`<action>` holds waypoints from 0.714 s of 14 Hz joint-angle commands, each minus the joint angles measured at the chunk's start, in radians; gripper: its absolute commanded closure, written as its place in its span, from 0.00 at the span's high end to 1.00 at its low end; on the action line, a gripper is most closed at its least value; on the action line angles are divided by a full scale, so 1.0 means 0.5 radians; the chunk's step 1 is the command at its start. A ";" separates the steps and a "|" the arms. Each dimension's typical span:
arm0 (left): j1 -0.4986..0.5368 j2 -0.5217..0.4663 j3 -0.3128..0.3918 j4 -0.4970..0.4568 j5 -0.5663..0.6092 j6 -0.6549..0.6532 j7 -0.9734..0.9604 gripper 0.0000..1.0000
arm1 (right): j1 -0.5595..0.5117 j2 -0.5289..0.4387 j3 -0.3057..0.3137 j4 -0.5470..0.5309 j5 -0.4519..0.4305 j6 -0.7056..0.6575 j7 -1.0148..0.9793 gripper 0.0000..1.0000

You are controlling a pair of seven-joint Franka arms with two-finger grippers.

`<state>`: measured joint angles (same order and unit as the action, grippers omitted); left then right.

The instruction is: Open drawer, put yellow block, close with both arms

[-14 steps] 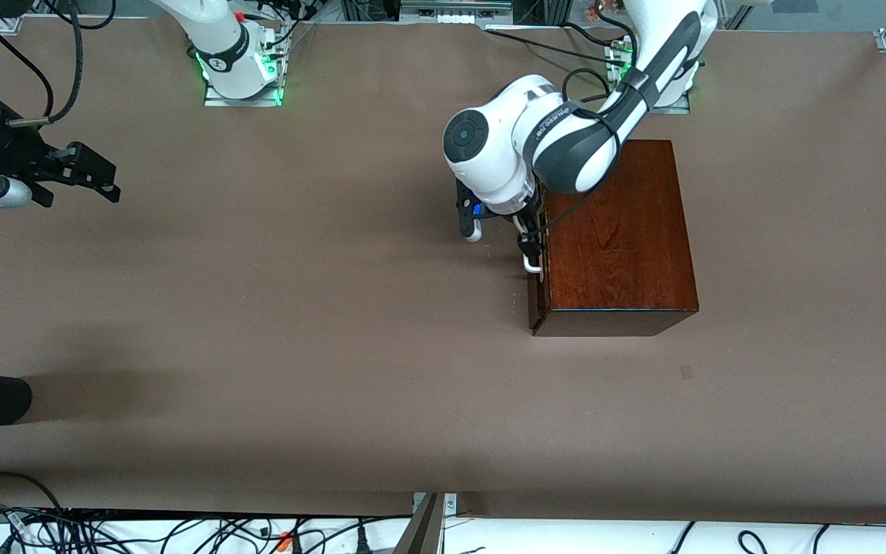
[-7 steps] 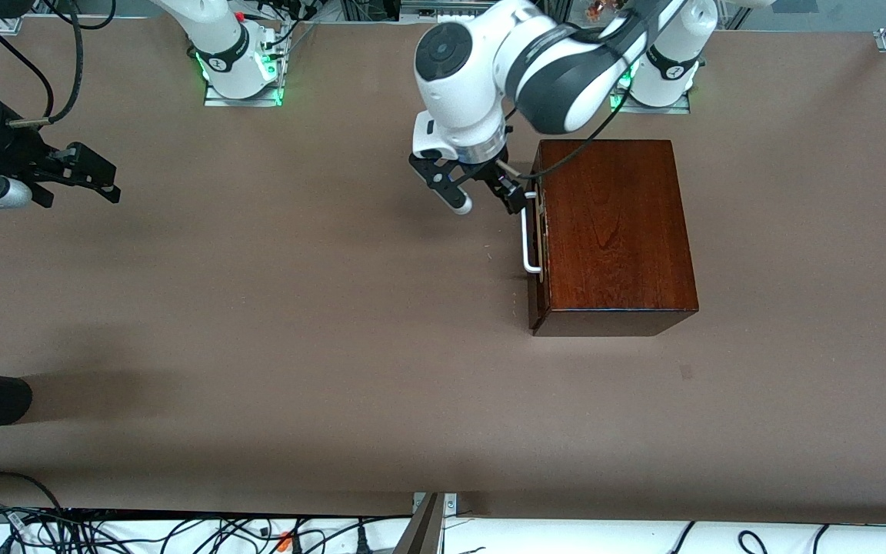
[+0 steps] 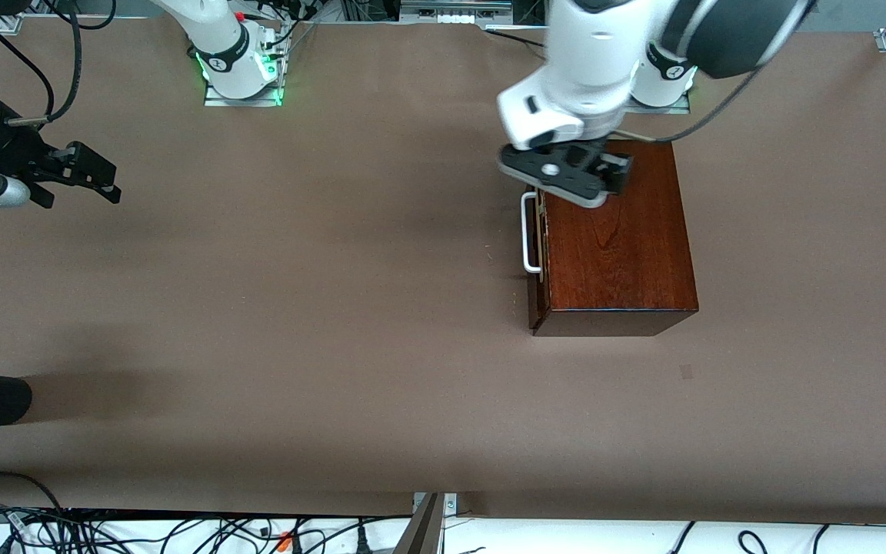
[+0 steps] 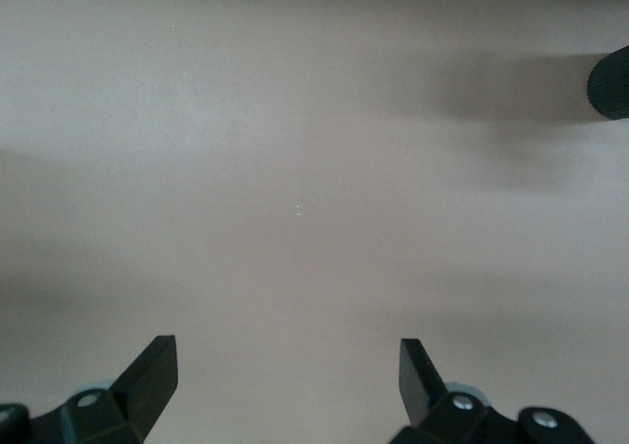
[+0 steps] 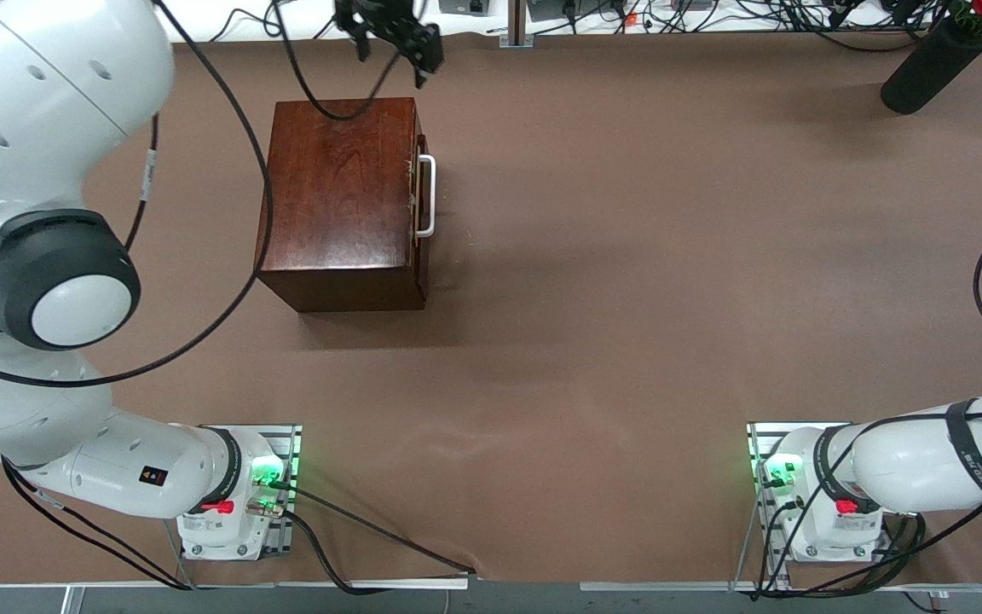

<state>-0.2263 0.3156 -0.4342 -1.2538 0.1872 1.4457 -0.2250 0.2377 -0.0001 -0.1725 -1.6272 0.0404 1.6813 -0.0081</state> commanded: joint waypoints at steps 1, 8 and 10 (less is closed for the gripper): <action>0.097 -0.100 0.040 0.013 -0.052 -0.084 -0.078 1.00 | -0.015 0.034 -0.026 0.030 0.039 -0.006 -0.002 1.00; 0.075 -0.355 0.708 -0.134 -0.322 -0.096 -0.090 1.00 | -0.006 0.037 -0.032 0.033 0.063 -0.006 -0.002 1.00; 0.075 -0.419 0.840 -0.235 -0.365 -0.045 0.117 1.00 | -0.003 0.037 -0.029 0.033 0.063 -0.006 -0.002 1.00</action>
<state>-0.1796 0.1681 -0.0706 -1.2829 0.0394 1.3931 -0.2381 0.2380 0.0145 -0.1908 -1.6270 0.0550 1.6814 -0.0081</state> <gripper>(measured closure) 0.000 0.000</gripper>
